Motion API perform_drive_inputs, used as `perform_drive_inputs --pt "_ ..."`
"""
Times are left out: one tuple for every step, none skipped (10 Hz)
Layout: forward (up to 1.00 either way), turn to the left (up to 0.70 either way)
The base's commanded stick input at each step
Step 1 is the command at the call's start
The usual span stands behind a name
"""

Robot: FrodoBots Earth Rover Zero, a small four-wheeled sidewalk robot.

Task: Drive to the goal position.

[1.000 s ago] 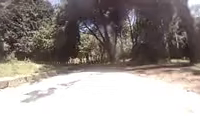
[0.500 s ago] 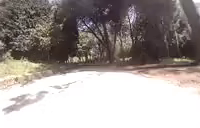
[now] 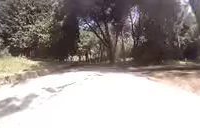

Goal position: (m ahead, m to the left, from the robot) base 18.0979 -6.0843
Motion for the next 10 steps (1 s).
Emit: perform_drive_inputs --pt "0.85 0.0" --pt "0.85 0.0" --pt "0.85 0.0" --pt "0.85 0.0" --pt "0.85 0.0" --pt "0.85 0.0" --pt "0.85 0.0" --pt "0.85 0.0" --pt "0.85 0.0" --pt "0.85 -0.04"
